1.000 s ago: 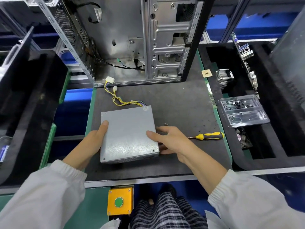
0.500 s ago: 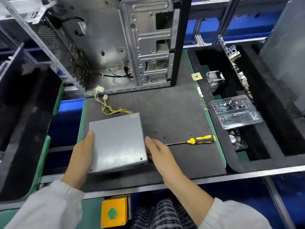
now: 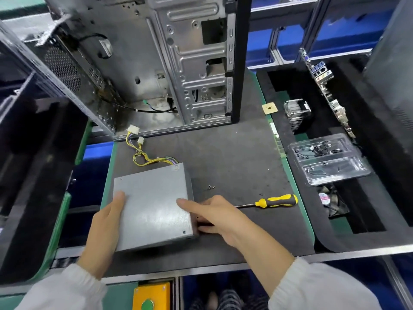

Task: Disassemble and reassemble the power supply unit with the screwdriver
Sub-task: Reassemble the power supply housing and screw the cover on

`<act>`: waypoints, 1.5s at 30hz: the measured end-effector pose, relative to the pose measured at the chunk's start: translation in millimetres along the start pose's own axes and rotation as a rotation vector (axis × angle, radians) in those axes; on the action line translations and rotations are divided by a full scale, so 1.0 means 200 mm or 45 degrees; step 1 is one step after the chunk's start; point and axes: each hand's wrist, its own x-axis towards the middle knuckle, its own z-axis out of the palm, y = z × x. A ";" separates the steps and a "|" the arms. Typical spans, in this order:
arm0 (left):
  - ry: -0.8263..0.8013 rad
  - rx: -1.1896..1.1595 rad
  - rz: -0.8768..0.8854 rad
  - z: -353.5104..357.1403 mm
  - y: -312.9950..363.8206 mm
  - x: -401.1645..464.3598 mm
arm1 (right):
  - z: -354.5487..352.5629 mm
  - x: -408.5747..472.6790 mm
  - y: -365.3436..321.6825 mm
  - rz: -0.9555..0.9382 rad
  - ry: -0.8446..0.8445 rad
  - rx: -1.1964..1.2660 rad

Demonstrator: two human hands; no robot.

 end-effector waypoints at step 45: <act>-0.018 0.576 0.876 -0.01 0.08 0.08 | 0.15 0.15 -0.05 -0.974 0.435 -0.734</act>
